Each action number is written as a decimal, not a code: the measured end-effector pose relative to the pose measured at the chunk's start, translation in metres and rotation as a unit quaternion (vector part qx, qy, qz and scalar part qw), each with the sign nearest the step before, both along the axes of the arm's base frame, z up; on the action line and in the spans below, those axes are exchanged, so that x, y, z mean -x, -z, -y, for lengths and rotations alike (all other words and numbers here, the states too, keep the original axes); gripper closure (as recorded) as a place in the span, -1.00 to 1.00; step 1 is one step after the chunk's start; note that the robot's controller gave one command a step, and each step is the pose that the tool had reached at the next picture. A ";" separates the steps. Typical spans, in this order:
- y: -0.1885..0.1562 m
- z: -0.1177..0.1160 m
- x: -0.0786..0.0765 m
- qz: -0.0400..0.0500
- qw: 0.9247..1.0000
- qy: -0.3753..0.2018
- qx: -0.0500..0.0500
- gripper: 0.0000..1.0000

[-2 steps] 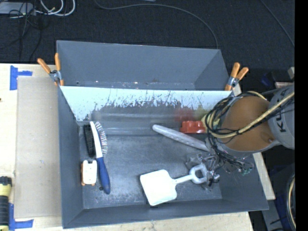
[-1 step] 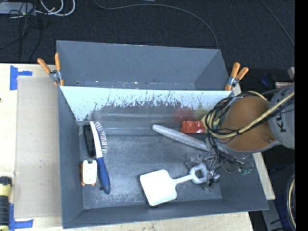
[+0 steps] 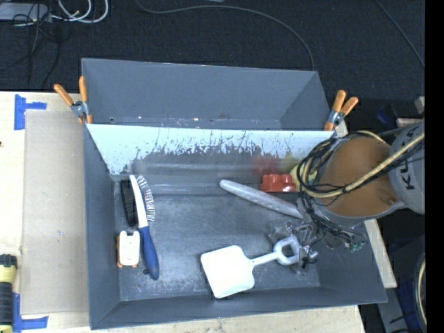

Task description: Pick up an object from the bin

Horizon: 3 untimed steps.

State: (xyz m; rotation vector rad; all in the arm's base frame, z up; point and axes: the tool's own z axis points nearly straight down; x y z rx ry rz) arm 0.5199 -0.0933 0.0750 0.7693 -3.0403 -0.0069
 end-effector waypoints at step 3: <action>-0.035 0.000 -0.001 0.002 1.000 0.001 0.000 1.00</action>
Offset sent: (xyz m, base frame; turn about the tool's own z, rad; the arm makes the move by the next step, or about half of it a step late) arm -0.0001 -0.0001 0.0160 0.0000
